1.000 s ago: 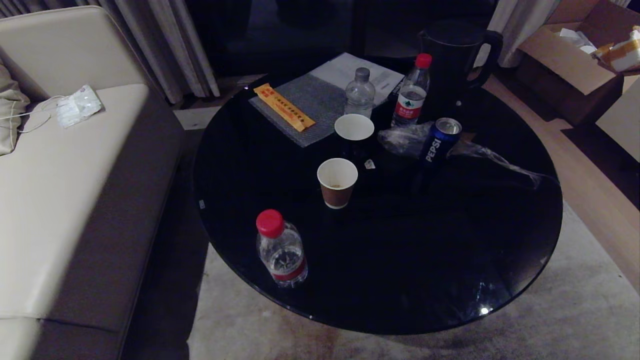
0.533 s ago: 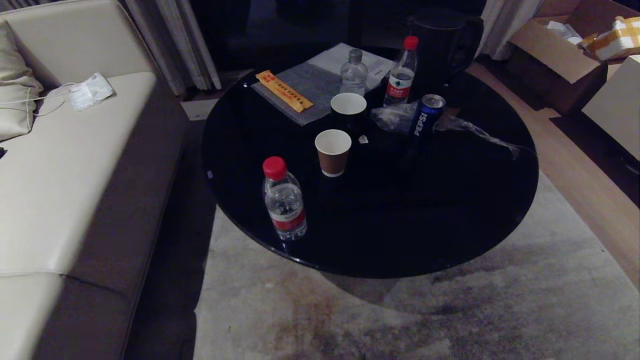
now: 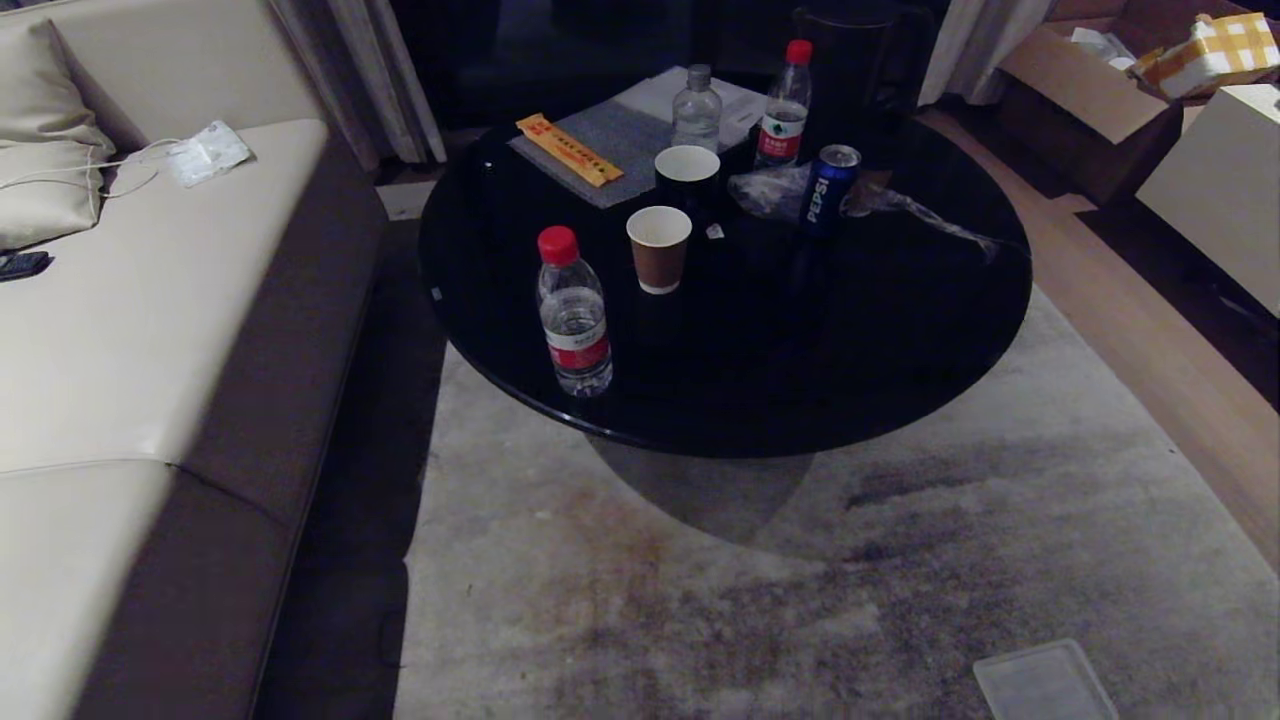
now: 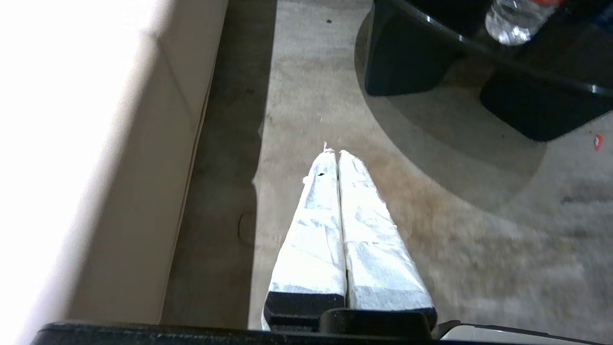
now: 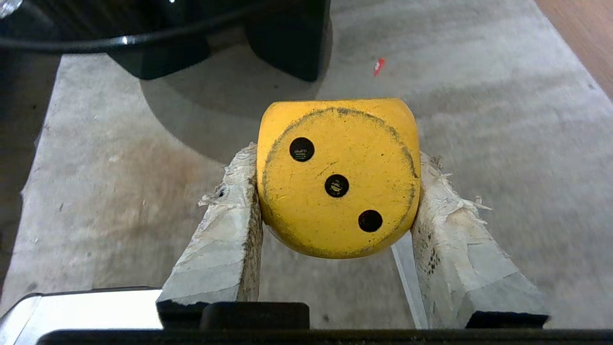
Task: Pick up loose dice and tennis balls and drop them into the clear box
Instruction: Put the toys in the box
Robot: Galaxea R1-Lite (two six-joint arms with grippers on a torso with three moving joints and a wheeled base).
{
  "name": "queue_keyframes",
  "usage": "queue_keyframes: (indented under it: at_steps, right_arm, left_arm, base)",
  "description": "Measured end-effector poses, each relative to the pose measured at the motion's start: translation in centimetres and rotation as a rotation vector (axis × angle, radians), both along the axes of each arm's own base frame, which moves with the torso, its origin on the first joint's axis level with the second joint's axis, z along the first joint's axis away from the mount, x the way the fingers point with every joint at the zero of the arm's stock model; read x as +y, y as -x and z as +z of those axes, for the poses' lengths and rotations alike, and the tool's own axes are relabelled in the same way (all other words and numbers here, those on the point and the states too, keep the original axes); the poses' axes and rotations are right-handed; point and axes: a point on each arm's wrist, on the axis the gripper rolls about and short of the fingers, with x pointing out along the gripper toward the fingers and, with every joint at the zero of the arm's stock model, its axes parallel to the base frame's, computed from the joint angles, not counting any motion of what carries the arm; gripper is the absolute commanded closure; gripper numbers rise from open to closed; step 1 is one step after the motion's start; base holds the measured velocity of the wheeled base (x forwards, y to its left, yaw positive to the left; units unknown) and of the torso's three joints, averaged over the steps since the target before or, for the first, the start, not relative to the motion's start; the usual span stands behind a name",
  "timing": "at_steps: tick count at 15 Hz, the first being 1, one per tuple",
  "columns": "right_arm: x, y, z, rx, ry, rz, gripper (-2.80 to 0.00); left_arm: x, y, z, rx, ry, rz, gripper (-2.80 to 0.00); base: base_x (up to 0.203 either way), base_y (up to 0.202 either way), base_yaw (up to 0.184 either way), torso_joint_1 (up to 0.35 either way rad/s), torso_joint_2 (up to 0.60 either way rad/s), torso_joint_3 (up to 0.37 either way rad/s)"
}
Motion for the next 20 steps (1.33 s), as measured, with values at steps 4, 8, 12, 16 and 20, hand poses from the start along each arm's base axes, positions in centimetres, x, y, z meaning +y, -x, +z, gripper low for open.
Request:
queue_keyframes:
  at_steps: [4,8,12,16,20]
  right_arm:
    - [0.00,0.00,0.00,0.000,0.002,0.000,0.00]
    - [0.00,0.00,0.00,0.000,0.003,0.000,0.00]
    - [0.00,0.00,0.00,0.000,0.003,0.000,0.00]
    - [0.00,0.00,0.00,0.000,0.002,0.000,0.00]
    - [0.00,0.00,0.00,0.000,0.003,0.000,0.00]
  left_arm:
    - [0.00,0.00,0.00,0.000,0.001,0.000,0.00]
    - [0.00,0.00,0.01,-0.001,0.002,0.000,0.00]
    - [0.00,0.00,0.01,-0.001,0.001,0.000,0.00]
    - [0.00,0.00,0.02,-0.002,0.001,0.000,0.00]
    - [0.00,0.00,0.01,-0.001,0.001,0.000,0.00]
  base:
    - [-0.183,0.000,-0.002,0.002,0.00,0.003]
    - [-0.185,0.000,0.000,0.003,0.00,0.002]
    - [-0.181,0.000,-0.001,0.002,0.00,0.002]
    - [-0.184,0.000,-0.002,0.003,0.00,0.004]
    - [-0.184,0.000,0.000,0.006,0.00,0.002]
